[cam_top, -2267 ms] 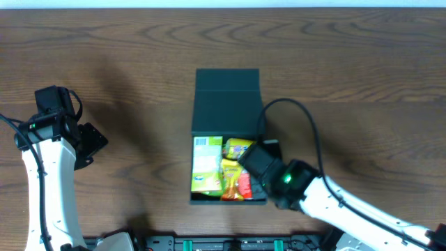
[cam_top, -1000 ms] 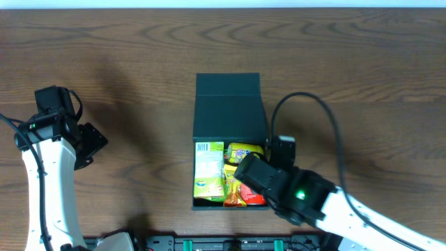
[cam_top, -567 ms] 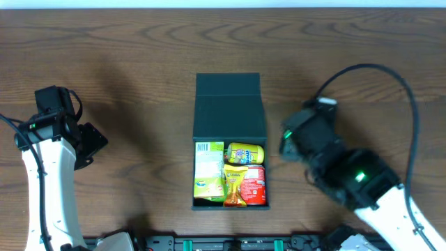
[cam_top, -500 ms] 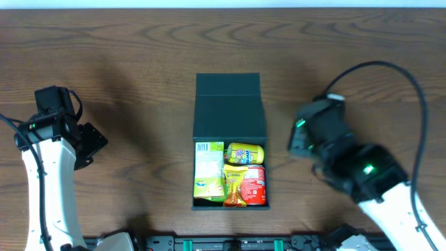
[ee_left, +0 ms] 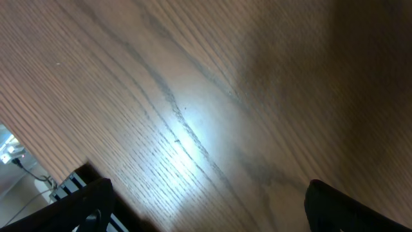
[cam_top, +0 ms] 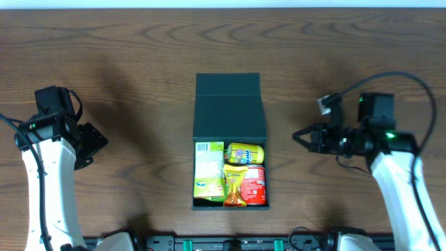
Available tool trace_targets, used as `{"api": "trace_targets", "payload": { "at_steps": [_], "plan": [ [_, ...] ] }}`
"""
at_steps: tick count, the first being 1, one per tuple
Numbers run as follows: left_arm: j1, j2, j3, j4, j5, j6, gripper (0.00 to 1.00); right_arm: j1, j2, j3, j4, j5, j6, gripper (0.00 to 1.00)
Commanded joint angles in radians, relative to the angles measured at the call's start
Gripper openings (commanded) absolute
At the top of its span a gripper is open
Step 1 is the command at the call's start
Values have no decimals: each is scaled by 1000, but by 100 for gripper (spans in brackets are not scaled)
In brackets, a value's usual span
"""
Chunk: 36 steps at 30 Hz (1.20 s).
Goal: Pack container
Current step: 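Move the right gripper to the right edge of the open lid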
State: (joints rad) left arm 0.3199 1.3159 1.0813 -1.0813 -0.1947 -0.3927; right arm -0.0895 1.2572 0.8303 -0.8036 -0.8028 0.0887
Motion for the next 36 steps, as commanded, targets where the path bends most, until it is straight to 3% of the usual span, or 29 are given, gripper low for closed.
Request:
{"api": "trace_targets", "payload": {
  "at_steps": [1, 9, 17, 31, 36],
  "plan": [
    [5, 4, 2, -4, -18, 4, 95, -10, 86, -98, 95, -230, -93, 1],
    [5, 4, 2, -4, -18, 4, 95, -10, 345, -135, 343, -270, -93, 1],
    [5, 4, 2, -4, -18, 4, 95, -10, 511, -134, 560, -270, 14, 1],
    [5, 4, 2, -4, -18, 4, 95, 2, 590, -131, 910, -266, 304, 1],
    [5, 4, 2, -4, -18, 4, 95, 25, 591, -131, 951, -191, 393, 1]
  ]
}}
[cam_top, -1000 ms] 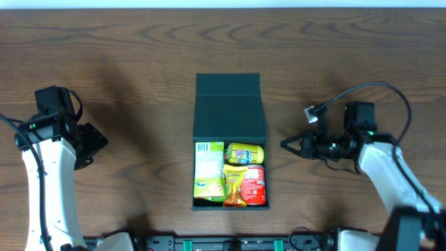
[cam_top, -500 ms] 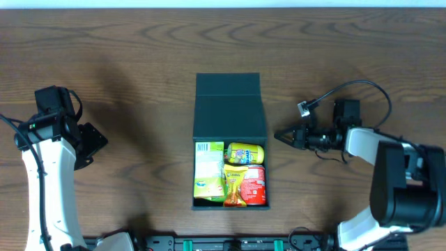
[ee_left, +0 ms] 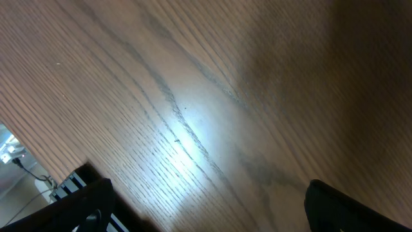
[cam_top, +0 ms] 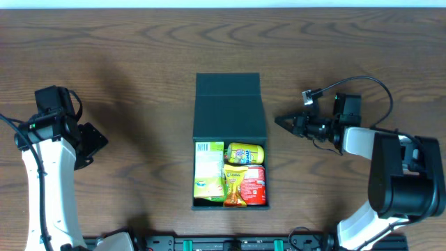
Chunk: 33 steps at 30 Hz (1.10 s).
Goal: Pack container
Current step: 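Move the right gripper to the right edge of the open lid, then push the lid edge leftward with the right gripper to swing it shut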
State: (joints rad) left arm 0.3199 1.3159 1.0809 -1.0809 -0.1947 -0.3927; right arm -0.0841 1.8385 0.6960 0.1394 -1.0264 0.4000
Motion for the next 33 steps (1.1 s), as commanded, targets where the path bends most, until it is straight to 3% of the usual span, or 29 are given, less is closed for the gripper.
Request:
{"api": "trace_targets", "payload": {
  "at_steps": [1, 18, 33],
  "plan": [
    [5, 4, 3, -5, -18, 4, 95, 24, 12, 4, 15, 40, 87, 1],
    [5, 4, 3, -5, -18, 4, 95, 120, 218, 98, 169, 49, 232, 1],
    [5, 4, 3, -5, -18, 4, 95, 190, 234, 257, 225, -21, 306, 1]
  ]
}}
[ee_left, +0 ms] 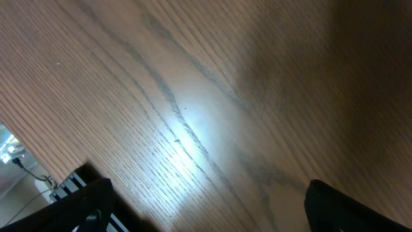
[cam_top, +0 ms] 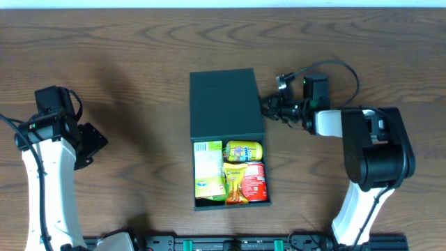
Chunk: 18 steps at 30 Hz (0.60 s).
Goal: Pack container
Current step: 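Push the lid edge leftward with the right gripper to swing it shut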
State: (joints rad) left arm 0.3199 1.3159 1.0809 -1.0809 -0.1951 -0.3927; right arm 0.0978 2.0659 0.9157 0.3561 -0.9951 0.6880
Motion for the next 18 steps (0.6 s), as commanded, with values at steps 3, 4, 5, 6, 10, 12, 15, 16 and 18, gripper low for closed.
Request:
{"api": "trace_targets", "payload": {
  "at_steps": [3, 4, 5, 6, 10, 12, 15, 16, 18],
  "plan": [
    [5, 4, 3, -5, -17, 4, 95, 8, 6, 51, 63, -117, 26, 1],
    [5, 4, 3, -5, -17, 4, 95, 8, 6, 55, 92, -142, 39, 1],
    [5, 4, 3, -5, -17, 4, 95, 8, 6, 55, 124, -164, 54, 1],
    [5, 4, 3, -5, -17, 4, 95, 8, 6, 55, 170, -195, 80, 1],
    [5, 4, 3, -5, -17, 4, 95, 8, 6, 55, 315, -296, 158, 1],
    [5, 4, 3, -5, -17, 4, 95, 8, 6, 55, 393, -342, 208, 1],
    [5, 4, 3, -5, -17, 4, 95, 8, 6, 55, 501, -387, 284, 1],
    [5, 4, 3, -5, -17, 4, 95, 8, 6, 55, 540, -401, 314, 1],
    [5, 4, 3, -5, -17, 4, 95, 8, 6, 55, 644, -430, 402, 2]
  ]
}}
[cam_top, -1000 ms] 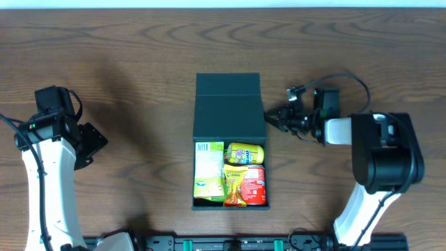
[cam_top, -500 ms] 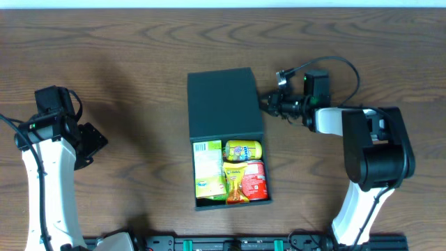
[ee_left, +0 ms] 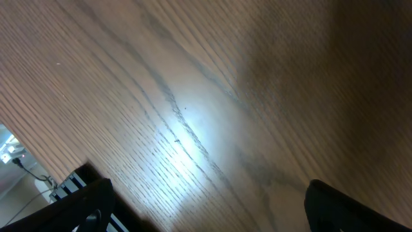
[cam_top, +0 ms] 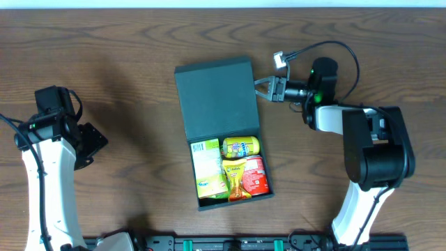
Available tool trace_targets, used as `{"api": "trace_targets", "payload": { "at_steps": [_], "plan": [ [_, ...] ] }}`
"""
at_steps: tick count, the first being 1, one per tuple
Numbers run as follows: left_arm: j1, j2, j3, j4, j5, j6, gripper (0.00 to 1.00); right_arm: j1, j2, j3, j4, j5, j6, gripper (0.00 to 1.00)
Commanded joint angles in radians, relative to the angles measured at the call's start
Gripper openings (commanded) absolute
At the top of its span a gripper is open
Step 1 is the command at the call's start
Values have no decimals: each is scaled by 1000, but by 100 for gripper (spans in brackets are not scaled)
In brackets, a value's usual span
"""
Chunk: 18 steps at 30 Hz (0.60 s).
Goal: Pack container
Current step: 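Push the lid edge leftward with the right gripper to swing it shut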
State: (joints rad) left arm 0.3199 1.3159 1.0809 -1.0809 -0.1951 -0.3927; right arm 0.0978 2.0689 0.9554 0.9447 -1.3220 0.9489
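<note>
The dark green box (cam_top: 191, 150) lies mid-table, turned slightly askew. Its tray holds several snack packs (cam_top: 230, 174): green, yellow and red. The open lid (cam_top: 216, 97) stretches away behind the tray. My right gripper (cam_top: 259, 89) is at the lid's right edge near its far corner. Its fingers look spread and touch that edge. My left gripper (cam_top: 94, 143) hangs far left of the box. In the left wrist view the left gripper (ee_left: 206, 206) is open over bare wood, with only its dark fingertips (ee_left: 84, 203) showing.
The wooden table (cam_top: 125, 56) runs out to a pale far edge at the top. A black rail (cam_top: 230, 244) lines the near edge. The right arm's cable (cam_top: 327, 45) loops above its wrist.
My right gripper has moved up and slightly left along the lid's right edge. The lid now looks larger and more skewed, and the whole box has turned a little. The left arm is unchanged.
My right gripper first hung open well right of the box, level with the tray. Then it was closer to the lid. Then it touched the lid's right edge, and the box had shifted. Now it is near the lid's far corner, and the box is askew. My left gripper stayed still throughout.
</note>
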Motion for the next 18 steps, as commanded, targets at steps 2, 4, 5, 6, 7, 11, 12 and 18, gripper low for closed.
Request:
{"api": "trace_targets", "payload": {
  "at_steps": [2, 4, 5, 6, 7, 11, 12, 18],
  "plan": [
    [5, 4, 3, -5, -17, 4, 95, 8, 3, 15, 169, -126, 239, 1],
    [5, 4, 3, -5, -17, 4, 95, 8, 3, 15, 306, -142, 355, 1],
    [5, 4, 3, -5, -17, 4, 95, 8, 3, 15, 374, -146, 411, 1],
    [5, 4, 3, -5, -17, 4, 95, 8, 3, 15, 455, -149, 479, 1],
    [5, 4, 3, -5, -17, 4, 95, 8, 3, 15, 529, -149, 541, 1],
    [5, 4, 3, -5, -17, 4, 95, 8, -13, 16, 631, -158, 647, 2],
    [5, 4, 3, -5, -17, 4, 95, 8, -16, 16, 631, -163, 648, 2],
    [5, 4, 3, -5, -17, 4, 95, 9, -61, 15, 631, -195, 663, 2]
  ]
}}
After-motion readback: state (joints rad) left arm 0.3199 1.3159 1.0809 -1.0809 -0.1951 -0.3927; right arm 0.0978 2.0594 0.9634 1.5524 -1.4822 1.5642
